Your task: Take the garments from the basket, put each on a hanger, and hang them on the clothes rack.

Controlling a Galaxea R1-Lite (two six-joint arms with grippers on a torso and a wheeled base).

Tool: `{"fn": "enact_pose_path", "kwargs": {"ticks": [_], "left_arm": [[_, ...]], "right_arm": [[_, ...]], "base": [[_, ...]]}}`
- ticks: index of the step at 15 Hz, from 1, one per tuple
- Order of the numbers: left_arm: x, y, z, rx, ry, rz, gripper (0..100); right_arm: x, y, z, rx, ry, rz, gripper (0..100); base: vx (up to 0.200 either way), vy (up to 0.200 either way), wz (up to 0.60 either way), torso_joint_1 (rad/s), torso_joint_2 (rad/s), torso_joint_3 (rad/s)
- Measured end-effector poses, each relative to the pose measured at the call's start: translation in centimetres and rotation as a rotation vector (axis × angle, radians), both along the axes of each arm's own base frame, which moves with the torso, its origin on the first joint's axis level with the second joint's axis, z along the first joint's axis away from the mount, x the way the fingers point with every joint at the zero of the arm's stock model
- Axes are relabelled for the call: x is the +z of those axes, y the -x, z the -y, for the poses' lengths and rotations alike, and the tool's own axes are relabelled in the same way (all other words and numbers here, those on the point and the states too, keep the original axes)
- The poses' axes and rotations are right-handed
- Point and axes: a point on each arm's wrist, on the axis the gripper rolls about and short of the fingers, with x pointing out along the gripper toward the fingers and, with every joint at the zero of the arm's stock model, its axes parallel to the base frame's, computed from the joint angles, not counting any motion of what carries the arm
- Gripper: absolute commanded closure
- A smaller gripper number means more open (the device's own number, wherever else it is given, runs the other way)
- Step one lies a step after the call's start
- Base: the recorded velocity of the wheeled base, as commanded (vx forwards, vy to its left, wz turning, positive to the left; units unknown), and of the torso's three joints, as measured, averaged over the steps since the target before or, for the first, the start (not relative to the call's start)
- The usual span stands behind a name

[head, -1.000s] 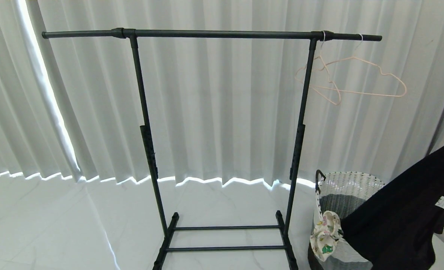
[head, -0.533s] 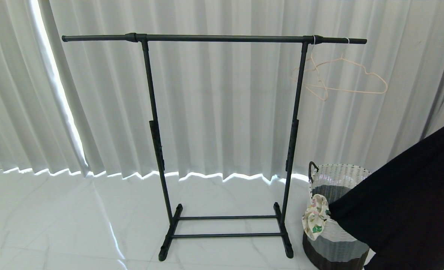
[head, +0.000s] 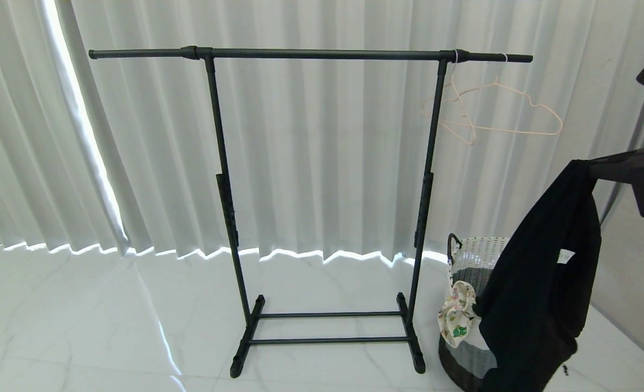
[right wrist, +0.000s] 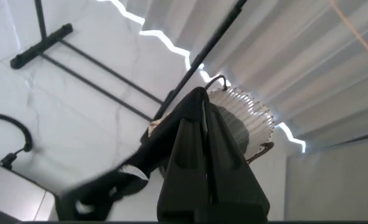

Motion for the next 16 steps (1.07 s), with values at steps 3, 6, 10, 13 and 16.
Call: {"fn": "enact_pose_path", "kwargs": {"ticks": [3, 6, 10, 13, 16], "left_arm": [[0.1, 0.0, 0.0, -0.017, 0.023, 0.005, 0], [2.4, 0.0, 0.0, -0.069, 0.188, 0.034, 0], [11.2, -3.9, 0.2, -0.143, 0.251, -0.011, 0], [17.0, -10.7, 2.0, -0.246, 0.259, -0.091, 0], [18.1, -14.8, 7.0, -0.462, 0.253, -0.21, 0]], "right_arm": [[-0.7, -0.4, -0.4, 0.017, 0.008, -0.029, 100], [-0.9, -0.5, -0.7, 0.037, 0.008, -0.043, 100], [-1.1, -0.2, -1.8, 0.084, -0.008, -0.064, 100], [-1.6, 0.0, -3.1, 0.189, -0.06, -0.109, 100], [-1.4, -0.3, -4.6, 0.254, -0.08, -0.083, 100]], "base": [[0.0, 0.0, 0.0, 0.0, 0.0, 0.0], [0.0, 0.0, 0.0, 0.0, 0.0, 0.0], [0.0, 0.0, 0.0, 0.0, 0.0, 0.0], [0.0, 0.0, 0.0, 0.0, 0.0, 0.0], [0.0, 0.0, 0.0, 0.0, 0.0, 0.0]]}}
